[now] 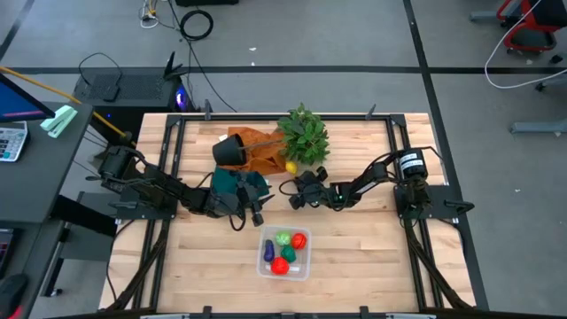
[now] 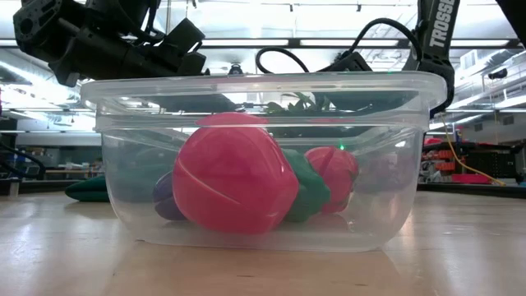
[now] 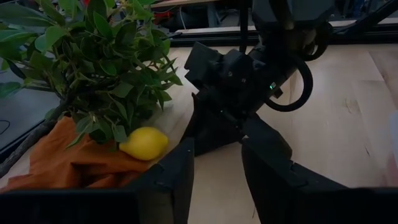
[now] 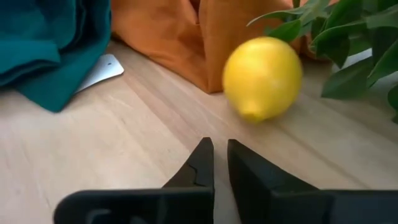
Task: Pick and placing Produce into tupperware
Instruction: Put the yellow lemon into the transparent bin
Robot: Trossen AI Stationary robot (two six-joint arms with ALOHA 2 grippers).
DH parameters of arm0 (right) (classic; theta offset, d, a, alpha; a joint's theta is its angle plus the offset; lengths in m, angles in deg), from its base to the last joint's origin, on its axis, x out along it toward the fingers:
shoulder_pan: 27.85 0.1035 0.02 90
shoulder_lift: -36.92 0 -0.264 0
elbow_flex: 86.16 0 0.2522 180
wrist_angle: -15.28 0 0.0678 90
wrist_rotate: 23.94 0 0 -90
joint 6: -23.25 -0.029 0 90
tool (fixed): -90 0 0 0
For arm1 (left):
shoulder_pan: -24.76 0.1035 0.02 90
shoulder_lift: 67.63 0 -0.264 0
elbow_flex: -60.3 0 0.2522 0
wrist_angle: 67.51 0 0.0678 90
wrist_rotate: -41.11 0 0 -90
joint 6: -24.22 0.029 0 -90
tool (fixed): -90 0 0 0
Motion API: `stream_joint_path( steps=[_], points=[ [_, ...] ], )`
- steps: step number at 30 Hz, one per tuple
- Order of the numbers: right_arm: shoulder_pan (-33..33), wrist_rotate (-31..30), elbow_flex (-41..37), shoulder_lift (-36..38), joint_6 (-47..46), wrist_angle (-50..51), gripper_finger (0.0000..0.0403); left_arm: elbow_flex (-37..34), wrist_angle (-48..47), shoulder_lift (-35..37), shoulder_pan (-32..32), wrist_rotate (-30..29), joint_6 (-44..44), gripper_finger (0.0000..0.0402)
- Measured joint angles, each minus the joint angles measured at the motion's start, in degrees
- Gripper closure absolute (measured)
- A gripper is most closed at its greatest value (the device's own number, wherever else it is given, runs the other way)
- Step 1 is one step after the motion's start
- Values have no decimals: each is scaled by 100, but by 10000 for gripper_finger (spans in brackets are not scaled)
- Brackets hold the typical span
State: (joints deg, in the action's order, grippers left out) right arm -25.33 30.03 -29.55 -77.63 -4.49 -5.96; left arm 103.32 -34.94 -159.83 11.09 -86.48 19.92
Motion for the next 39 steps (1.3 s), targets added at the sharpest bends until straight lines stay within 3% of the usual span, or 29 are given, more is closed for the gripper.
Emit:
stream_joint_path(
  steps=[5, 14, 19, 29, 39],
  points=[
    [5, 153, 0, 7, 236, 7, 344, 0, -4, 0, -1, 0, -2, 262],
    [21, 199, 7, 12, 250, 69, 165, 0, -81, 0, -2, 0, -62, 255],
    [18, -40, 7, 22, 148, 254, 97, 0, -135, 0, 0, -1, -81, 261],
    [-160, -85, 58, 10, 244, 222, 60, 0, -129, 0, -2, -2, -101, 253],
    [-432, -378, 499, -24, 318, 841, 66, 0, -125, 0, -2, -2, -101, 262]
  ],
)
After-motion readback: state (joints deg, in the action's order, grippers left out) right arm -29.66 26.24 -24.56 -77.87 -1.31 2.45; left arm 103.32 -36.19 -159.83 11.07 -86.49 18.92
